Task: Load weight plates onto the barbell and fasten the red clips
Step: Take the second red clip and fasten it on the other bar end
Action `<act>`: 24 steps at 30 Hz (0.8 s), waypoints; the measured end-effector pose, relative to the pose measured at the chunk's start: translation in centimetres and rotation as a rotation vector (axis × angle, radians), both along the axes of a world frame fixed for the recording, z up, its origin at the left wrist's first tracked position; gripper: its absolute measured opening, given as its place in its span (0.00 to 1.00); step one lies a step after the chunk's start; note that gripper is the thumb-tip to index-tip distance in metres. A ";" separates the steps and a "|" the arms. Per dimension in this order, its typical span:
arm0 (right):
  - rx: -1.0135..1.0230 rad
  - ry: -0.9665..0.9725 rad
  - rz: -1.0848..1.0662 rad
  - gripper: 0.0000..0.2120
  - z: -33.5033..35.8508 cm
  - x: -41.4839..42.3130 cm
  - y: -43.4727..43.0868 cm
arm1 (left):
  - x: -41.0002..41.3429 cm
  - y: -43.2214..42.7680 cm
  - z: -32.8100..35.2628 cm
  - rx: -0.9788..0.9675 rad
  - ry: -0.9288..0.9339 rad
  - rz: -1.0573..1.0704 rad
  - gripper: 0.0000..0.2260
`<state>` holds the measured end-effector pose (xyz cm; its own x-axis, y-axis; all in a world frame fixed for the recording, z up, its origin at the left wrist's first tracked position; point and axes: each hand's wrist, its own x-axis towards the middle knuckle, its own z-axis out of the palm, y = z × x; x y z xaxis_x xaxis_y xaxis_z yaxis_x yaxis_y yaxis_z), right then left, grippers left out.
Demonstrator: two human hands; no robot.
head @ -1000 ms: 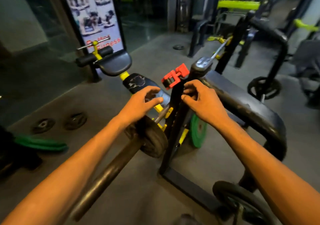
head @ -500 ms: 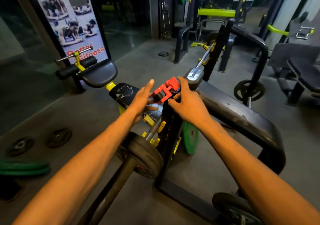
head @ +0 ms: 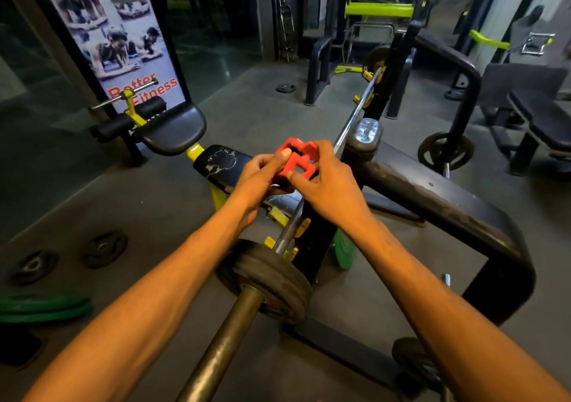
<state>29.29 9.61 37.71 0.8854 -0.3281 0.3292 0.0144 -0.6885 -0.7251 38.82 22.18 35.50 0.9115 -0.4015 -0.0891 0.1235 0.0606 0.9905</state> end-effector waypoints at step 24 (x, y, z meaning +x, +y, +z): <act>0.547 0.169 0.502 0.23 -8.5 -12.3 18.8 | -19.3 28.7 -6.4 0.137 0.042 0.072 0.16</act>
